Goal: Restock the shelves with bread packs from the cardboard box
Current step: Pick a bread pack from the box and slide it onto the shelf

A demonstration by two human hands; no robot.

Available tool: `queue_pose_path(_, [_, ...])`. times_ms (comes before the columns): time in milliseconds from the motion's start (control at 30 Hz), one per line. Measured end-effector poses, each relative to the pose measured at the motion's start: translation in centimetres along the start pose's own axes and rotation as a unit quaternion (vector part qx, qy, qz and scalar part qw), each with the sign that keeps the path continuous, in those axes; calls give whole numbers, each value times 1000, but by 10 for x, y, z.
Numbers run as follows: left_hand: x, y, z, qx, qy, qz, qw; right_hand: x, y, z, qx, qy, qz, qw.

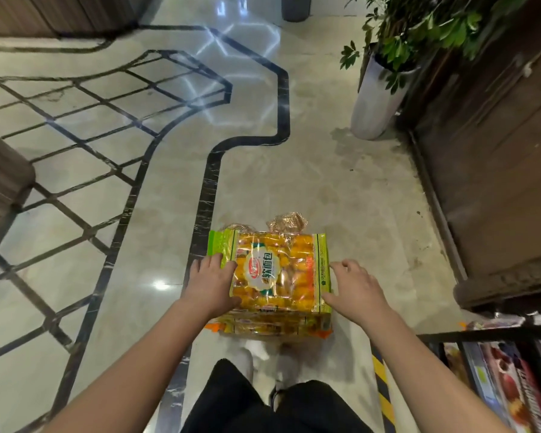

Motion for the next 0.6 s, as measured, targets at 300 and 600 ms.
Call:
queue_pose_path(300, [14,40,12,46,-59,-17,997,-5,41,9,47,20,2,999])
queue_pose_path(600, [56,107,75,94,-509,-103,849,-24,97,35,83,289,63,952])
Point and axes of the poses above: each hand's wrist, its own y-axis towards the middle knuckle, its own z-axis out of the palm, x = y × z, the point moved 4 cm from there along y, towards the middle knuckle, and after that the axes turned 11 degrees about x, right-handed, at the moved point
